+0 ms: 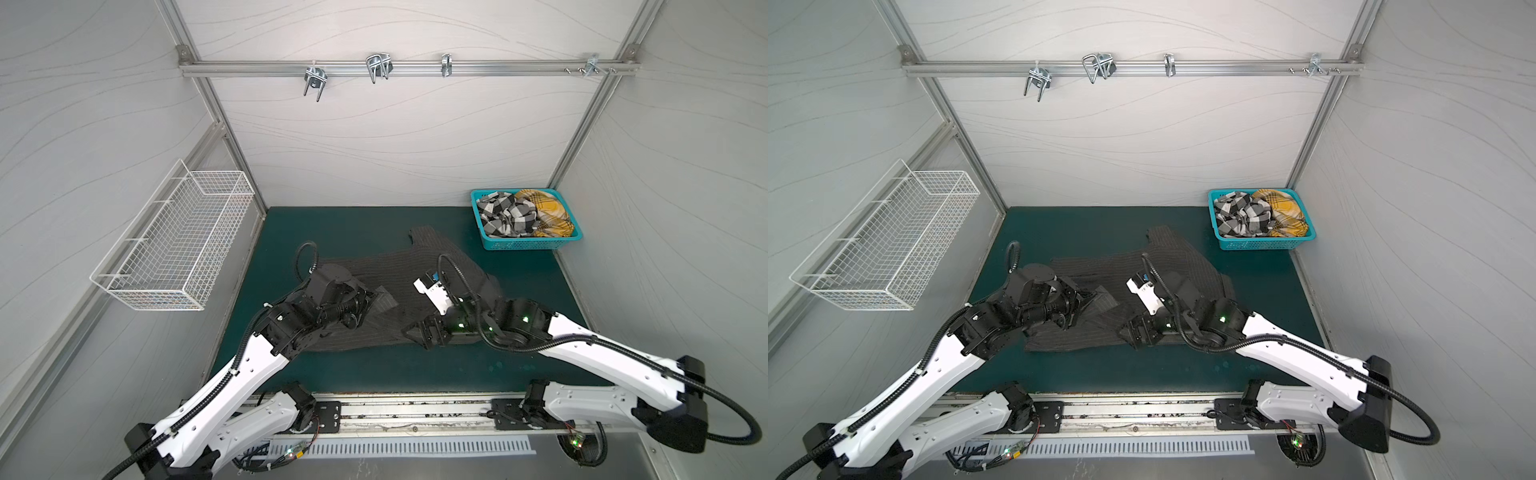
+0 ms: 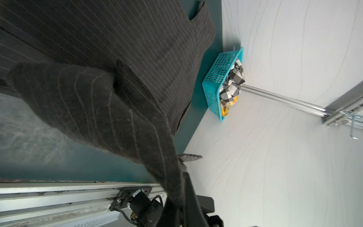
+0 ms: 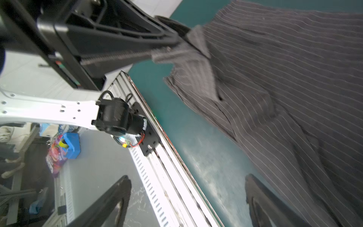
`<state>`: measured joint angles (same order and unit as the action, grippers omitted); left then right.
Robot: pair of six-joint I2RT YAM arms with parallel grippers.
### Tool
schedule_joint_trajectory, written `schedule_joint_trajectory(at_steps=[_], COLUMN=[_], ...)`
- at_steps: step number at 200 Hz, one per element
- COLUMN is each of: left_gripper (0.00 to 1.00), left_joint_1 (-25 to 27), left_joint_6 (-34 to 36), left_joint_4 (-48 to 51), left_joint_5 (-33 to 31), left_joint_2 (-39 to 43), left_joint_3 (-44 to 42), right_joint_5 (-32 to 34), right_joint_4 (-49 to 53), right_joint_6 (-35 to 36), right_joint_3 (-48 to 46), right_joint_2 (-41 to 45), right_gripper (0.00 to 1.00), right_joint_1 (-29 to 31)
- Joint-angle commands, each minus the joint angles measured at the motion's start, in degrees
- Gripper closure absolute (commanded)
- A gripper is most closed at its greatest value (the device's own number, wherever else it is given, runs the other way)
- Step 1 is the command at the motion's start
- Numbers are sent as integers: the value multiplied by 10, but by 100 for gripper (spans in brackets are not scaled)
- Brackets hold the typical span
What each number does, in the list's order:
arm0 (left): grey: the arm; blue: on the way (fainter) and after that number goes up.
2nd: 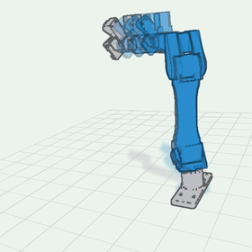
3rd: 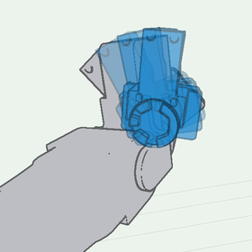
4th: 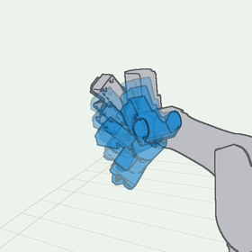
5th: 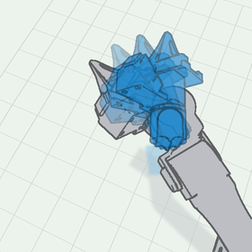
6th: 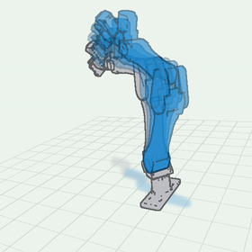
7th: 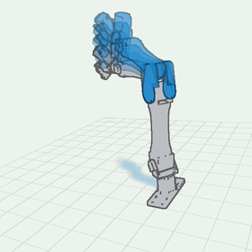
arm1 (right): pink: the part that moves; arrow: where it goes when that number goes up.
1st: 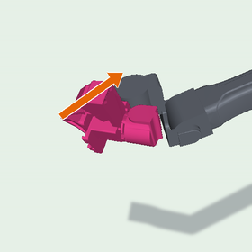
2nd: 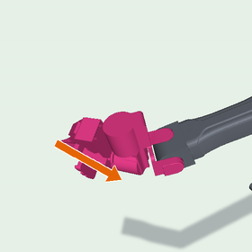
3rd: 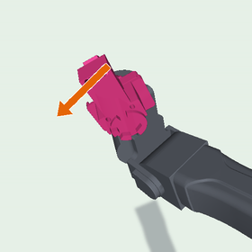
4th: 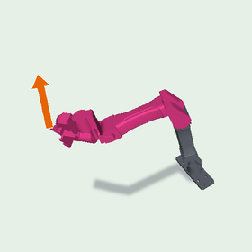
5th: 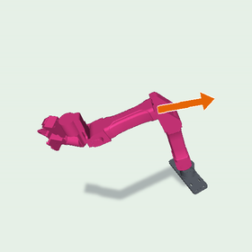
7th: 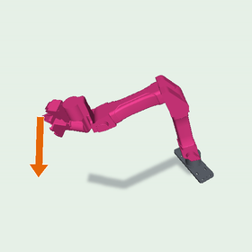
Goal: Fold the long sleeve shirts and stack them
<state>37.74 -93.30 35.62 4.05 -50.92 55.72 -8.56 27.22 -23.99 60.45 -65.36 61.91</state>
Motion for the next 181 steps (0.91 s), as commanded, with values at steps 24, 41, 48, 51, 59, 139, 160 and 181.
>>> schedule_joint_trajectory(at_steps=[24, 41, 48, 51, 59, 139, 160, 181], left_gripper=[100, 100, 100, 100, 100, 100, 100, 100], left_joint_1=[-19, -27, -28, -30, -31, -41, -42, -45], left_joint_6=[-19, -26, -32, -32, -36, -35, -35, -34], left_joint_4=[-58, -76, -84, -88, -92, -94, -95, -94], left_joint_5=[30, 41, 44, 45, 50, 64, 63, 62], left_joint_2=[4, 7, 8, 8, 8, 12, 14, 17], left_joint_3=[28, 15, 8, 7, 3, -9, -14, -20], right_joint_5=[-44, -54, -57, -59, -59, -75, -80, -84], right_joint_4=[-68, -80, -82, -84, -86, -104, -101, -94], right_joint_6=[15, 18, 22, 23, 25, 39, 46, 48], right_joint_3=[38, 42, 45, 45, 47, 86, 91, 87], right_joint_2=[-57, -72, -79, -83, -92, -141, -140, -129], right_gripper=[25, 36, 40, 41, 44, 55, 80, 100], right_joint_1=[-39, -46, -47, -48, -49, -90, -90, -90])
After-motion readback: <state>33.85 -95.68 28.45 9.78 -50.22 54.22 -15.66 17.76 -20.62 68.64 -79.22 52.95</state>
